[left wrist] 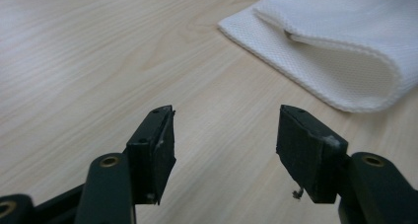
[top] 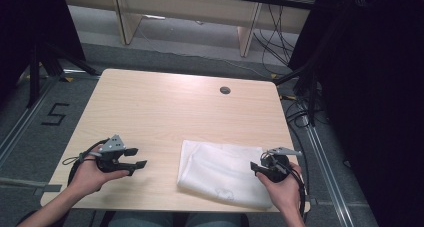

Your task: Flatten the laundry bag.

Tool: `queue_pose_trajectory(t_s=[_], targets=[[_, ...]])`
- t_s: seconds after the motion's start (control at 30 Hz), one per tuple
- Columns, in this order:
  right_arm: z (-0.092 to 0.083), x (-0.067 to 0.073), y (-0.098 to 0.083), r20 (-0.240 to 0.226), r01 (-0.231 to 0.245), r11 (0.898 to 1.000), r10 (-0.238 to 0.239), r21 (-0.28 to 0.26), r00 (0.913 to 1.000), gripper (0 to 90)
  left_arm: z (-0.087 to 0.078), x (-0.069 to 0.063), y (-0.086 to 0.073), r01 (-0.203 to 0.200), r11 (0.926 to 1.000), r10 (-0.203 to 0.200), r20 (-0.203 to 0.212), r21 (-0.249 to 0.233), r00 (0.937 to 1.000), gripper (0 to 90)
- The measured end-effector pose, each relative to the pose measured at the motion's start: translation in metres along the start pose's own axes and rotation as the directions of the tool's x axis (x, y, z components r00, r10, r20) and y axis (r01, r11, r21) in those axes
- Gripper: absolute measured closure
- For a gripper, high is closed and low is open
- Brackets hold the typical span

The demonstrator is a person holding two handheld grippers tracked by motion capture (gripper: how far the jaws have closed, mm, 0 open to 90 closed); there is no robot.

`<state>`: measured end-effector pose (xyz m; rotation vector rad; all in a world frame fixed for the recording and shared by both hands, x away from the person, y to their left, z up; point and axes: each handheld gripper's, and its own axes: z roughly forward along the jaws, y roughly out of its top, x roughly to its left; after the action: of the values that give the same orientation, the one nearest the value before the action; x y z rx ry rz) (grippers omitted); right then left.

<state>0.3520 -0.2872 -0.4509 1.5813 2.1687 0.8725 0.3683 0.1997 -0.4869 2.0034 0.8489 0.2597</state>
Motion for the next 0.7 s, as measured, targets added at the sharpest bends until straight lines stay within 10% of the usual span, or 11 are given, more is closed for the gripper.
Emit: queue_pose_trajectory(t_s=[0.23, 0.57, 0.7], targets=[[-0.007, 0.011, -0.008, 0.0, 0.063, 0.985, -0.064, 0.16, 0.9979, 86.8, 0.003, -0.012, 0.002, 0.035, 0.9994, -0.035, 0.026, -0.001, 0.9991, 50.1], [-0.006, 0.025, -0.007, -0.019, 0.083, 0.957, -0.081, 0.279, 0.9965, 90.0, 0.014, -0.03, 0.012, 0.071, 0.9957, -0.076, 0.081, 0.059, 0.9939, 66.4], [-0.002, 0.026, -0.01, 0.016, 0.045, 0.928, -0.055, 0.371, 0.9984, 90.0, 0.021, -0.038, 0.017, 0.031, 0.9964, -0.039, 0.107, 0.08, 0.9935, 72.6]])
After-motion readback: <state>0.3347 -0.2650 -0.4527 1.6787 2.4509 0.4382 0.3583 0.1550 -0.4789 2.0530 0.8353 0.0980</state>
